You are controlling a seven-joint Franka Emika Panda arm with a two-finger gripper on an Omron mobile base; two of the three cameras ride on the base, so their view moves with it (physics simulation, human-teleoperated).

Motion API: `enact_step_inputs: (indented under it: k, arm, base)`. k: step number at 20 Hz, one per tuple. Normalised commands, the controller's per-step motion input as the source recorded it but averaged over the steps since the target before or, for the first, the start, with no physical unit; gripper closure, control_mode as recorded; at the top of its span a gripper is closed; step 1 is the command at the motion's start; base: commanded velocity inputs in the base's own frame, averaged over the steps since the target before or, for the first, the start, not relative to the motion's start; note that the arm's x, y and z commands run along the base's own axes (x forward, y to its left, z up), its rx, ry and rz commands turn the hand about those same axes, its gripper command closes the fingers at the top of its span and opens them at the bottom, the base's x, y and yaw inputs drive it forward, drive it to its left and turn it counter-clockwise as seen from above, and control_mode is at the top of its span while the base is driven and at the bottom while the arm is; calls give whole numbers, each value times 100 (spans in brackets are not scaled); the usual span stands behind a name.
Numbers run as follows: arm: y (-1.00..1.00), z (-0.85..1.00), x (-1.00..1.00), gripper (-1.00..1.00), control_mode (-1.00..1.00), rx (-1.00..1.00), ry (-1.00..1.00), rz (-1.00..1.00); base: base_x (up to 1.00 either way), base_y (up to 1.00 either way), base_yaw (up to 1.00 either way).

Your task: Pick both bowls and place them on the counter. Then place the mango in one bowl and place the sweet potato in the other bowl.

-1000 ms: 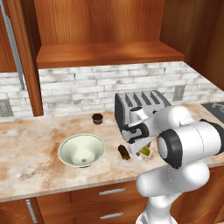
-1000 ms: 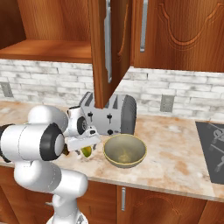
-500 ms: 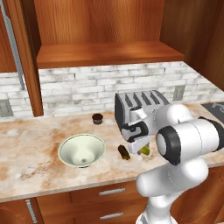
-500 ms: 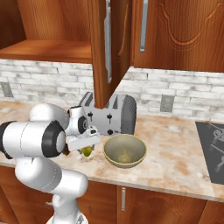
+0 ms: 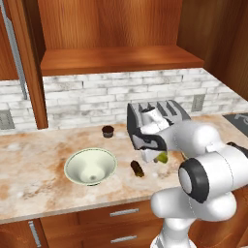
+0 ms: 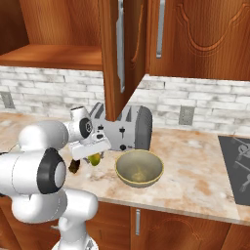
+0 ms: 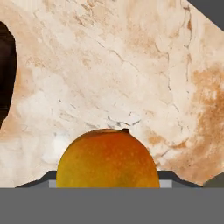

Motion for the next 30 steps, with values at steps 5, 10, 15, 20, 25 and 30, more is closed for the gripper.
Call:
enact_step_inputs:
  k: [5, 10, 15, 20, 25, 30]
  arm:
    - [-9, 59, -13, 100, -100, -6, -3, -8]
    - [-31, 40, -4, 100, -100, -9, 0, -10]
    - [-46, 24, -3, 100, -100, -13, 0, -14]
    - [-51, 12, 0, 100, -100, -13, 4, -17]
    - [-50, -2, 0, 100, -100, -8, 6, -14]
    - [-45, -19, 5, 100, -100, -6, 4, -8]
  base:
    - [0, 0, 0]
    - [0, 0, 0]
    - [0, 0, 0]
    - [0, 0, 0]
    - [0, 0, 0]
    - [0, 0, 0]
